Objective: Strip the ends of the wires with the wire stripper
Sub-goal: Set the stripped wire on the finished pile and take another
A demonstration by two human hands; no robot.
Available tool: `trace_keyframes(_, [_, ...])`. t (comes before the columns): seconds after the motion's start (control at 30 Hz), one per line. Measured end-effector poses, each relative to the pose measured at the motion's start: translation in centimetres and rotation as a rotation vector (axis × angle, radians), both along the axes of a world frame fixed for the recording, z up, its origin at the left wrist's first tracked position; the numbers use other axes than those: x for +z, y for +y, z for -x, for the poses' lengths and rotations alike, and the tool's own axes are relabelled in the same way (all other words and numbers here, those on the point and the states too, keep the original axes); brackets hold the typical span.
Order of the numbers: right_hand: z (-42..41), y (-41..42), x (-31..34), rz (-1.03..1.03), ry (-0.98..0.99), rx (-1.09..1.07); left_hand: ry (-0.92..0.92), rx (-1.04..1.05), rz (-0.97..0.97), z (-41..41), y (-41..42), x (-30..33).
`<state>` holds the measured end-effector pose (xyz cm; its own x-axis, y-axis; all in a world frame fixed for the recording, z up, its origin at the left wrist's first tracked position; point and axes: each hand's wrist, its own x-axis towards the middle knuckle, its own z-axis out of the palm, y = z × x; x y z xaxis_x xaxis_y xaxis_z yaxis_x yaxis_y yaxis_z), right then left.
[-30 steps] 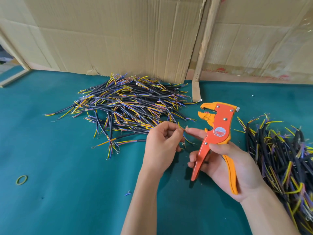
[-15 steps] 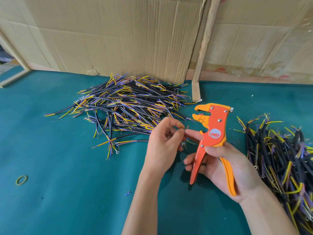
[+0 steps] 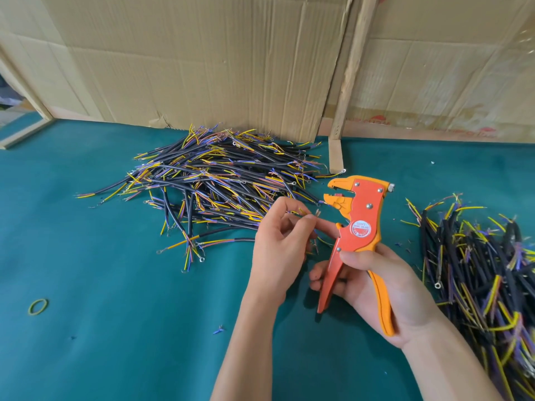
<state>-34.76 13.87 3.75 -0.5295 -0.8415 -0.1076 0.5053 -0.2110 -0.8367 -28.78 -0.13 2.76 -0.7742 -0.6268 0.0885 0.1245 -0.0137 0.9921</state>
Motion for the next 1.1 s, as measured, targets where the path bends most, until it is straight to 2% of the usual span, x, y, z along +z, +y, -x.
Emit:
trace_keyframes(0.67, [-0.25, -0.25, -0.03, -0.017, 0.032, -0.002, -0.016, -0.049, -0.073, -0.24, -0.07, 0.31])
trace_keyframes(0.83, [-0.29, -0.19, -0.04, -0.017, 0.006, -0.018, 0.037, -0.074, -0.033, -0.20, -0.01, 0.14])
trace_keyframes(1.1, [-0.43, -0.36, 0.17, 0.000, 0.035, 0.017, 0.012, -0.006, -0.143, -0.04, -0.12, -0.06])
